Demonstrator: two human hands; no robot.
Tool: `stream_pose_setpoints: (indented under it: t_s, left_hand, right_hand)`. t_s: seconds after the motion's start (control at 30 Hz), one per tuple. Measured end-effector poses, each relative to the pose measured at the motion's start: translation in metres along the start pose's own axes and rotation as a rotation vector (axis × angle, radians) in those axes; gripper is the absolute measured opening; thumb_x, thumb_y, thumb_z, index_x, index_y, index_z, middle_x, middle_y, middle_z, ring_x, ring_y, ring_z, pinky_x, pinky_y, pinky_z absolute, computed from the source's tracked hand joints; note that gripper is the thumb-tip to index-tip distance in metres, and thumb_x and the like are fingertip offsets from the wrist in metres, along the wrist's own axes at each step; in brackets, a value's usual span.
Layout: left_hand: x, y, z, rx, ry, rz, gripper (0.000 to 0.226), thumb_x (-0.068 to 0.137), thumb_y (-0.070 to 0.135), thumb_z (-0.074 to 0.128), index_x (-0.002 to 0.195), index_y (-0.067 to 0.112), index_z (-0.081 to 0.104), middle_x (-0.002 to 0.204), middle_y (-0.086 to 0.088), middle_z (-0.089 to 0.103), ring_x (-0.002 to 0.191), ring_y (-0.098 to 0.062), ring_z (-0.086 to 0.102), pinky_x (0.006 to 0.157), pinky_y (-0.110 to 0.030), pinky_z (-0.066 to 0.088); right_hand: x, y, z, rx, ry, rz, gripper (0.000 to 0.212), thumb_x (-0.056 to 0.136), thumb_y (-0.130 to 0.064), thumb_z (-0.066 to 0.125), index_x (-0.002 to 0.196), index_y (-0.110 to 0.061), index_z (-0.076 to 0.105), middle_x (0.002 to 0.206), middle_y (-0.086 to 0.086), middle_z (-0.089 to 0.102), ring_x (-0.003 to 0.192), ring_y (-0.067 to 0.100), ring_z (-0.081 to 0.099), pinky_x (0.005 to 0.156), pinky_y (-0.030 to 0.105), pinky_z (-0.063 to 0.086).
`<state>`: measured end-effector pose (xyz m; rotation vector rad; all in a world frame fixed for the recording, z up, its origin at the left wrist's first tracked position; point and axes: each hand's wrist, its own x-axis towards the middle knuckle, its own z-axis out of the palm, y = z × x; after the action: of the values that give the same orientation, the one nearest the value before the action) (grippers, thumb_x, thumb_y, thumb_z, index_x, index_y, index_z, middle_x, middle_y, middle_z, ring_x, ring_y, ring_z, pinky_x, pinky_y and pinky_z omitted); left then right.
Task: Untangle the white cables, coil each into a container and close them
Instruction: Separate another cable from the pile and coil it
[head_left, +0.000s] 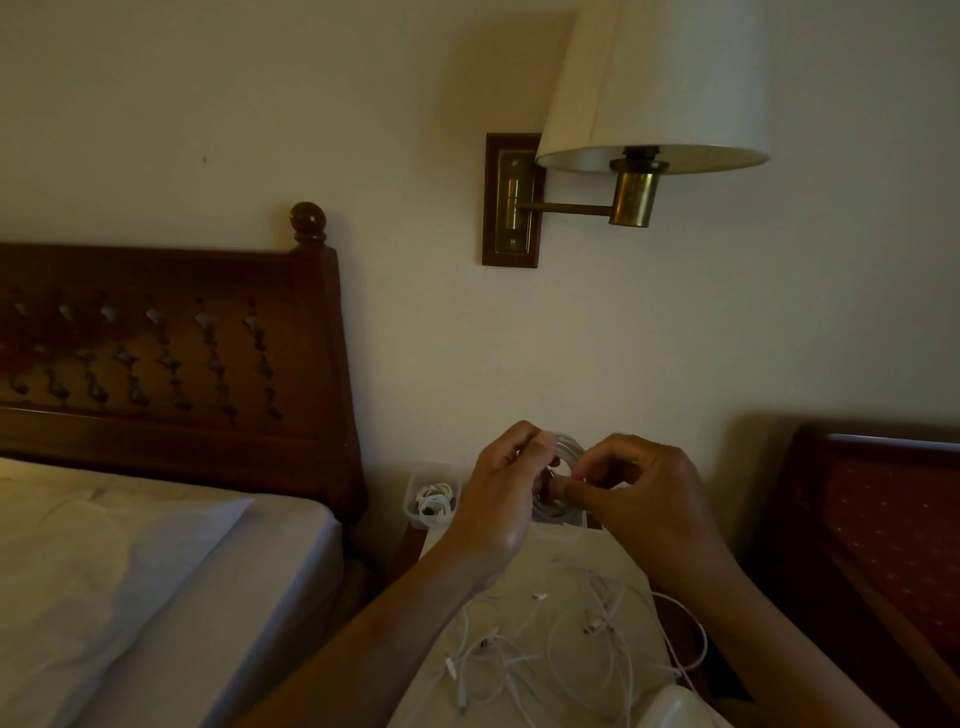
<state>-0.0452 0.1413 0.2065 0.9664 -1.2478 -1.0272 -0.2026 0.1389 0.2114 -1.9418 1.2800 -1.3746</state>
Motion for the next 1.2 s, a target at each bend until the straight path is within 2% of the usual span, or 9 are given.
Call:
stream_pose_setpoints:
  t_s: [0.1,0.2,0.33,0.43,0.53,0.7,0.9,1.07,1.2]
  left_hand:
    - [0.002,0.001,-0.002,-0.006,-0.025,0.028,0.035,0.107,0.017,0.049,0.073,0.019,0.056,0.068,0.003,0.051,0.065,-0.01,0.047,0.068,-0.029,0.041]
    - [0.001,-0.004,0.002,0.021,-0.056,0.024,0.038,0.108,0.017,0.049,0.071,0.023,0.054,0.065,0.01,0.052,0.059,-0.006,0.046,0.061,-0.022,0.041]
    - [0.0,-0.009,0.005,0.003,-0.029,-0.044,0.035,0.108,0.024,0.051,0.076,0.012,0.046,0.064,0.004,0.045,0.059,-0.012,0.044,0.066,-0.033,0.039]
    - [-0.001,-0.012,0.002,0.02,-0.01,-0.12,0.038,0.108,0.027,0.052,0.075,0.012,0.044,0.066,-0.002,0.04,0.064,-0.021,0.04,0.071,-0.041,0.036]
    - [-0.002,-0.013,0.0,-0.016,-0.036,-0.184,0.037,0.108,0.027,0.052,0.075,0.011,0.052,0.064,-0.001,0.052,0.063,-0.02,0.052,0.071,-0.037,0.045]
    - [-0.004,-0.007,0.002,-0.118,-0.108,-0.262,0.045,0.108,0.028,0.049,0.067,0.017,0.063,0.058,-0.002,0.044,0.065,-0.026,0.052,0.076,-0.039,0.049]
    - [-0.005,-0.006,0.0,-0.141,-0.106,-0.311,0.034,0.107,0.03,0.049,0.089,0.004,0.061,0.067,-0.012,0.058,0.059,-0.02,0.057,0.066,-0.032,0.052]
    - [-0.006,-0.001,0.001,-0.213,-0.084,-0.402,0.053,0.101,0.047,0.057,0.055,0.021,0.062,0.061,-0.004,0.059,0.052,-0.015,0.056,0.06,-0.029,0.051]
    - [-0.004,-0.001,0.001,-0.217,-0.086,-0.391,0.044,0.1,0.035,0.06,0.062,0.018,0.045,0.052,-0.001,0.055,0.055,-0.02,0.06,0.068,-0.034,0.052]
  right_hand:
    - [-0.001,0.005,0.007,-0.051,0.089,0.124,0.048,0.073,-0.051,0.083,0.106,-0.034,0.053,0.091,-0.01,0.063,0.071,0.009,0.067,0.059,0.028,0.06]
    - [-0.006,0.013,0.018,-0.043,0.049,0.126,0.047,0.09,-0.043,0.071,0.13,-0.033,0.051,0.091,-0.011,0.068,0.073,0.004,0.071,0.056,0.022,0.059]
    - [-0.007,0.019,0.027,0.086,-0.017,0.104,0.01,0.1,-0.024,0.062,0.106,-0.027,0.069,0.081,-0.007,0.072,0.072,0.004,0.07,0.058,0.018,0.053]
    - [-0.001,0.021,0.018,0.42,-0.218,0.309,0.013,0.097,-0.02,0.067,0.096,-0.016,0.078,0.08,0.004,0.071,0.067,0.016,0.059,0.057,0.024,0.044]
    - [0.001,0.022,0.008,0.716,-0.419,0.51,0.033,0.09,-0.023,0.071,0.11,0.004,0.073,0.094,0.019,0.062,0.076,0.024,0.049,0.06,0.029,0.04]
    - [-0.002,0.022,0.001,0.916,-0.546,0.597,0.033,0.088,-0.022,0.075,0.111,0.001,0.071,0.089,0.009,0.06,0.068,0.012,0.047,0.055,0.024,0.037]
    - [-0.005,0.026,0.001,0.879,-0.486,0.542,0.035,0.092,-0.012,0.069,0.116,0.013,0.064,0.098,0.018,0.052,0.074,0.017,0.046,0.064,0.03,0.033]
    - [-0.006,0.021,0.002,0.814,-0.538,0.488,0.014,0.093,-0.008,0.066,0.101,-0.003,0.076,0.086,0.011,0.062,0.065,0.013,0.043,0.058,0.026,0.034]
    - [-0.007,0.022,0.002,0.918,-0.552,0.509,0.027,0.087,-0.016,0.072,0.109,-0.001,0.073,0.086,0.01,0.062,0.079,0.019,0.049,0.068,0.03,0.037]
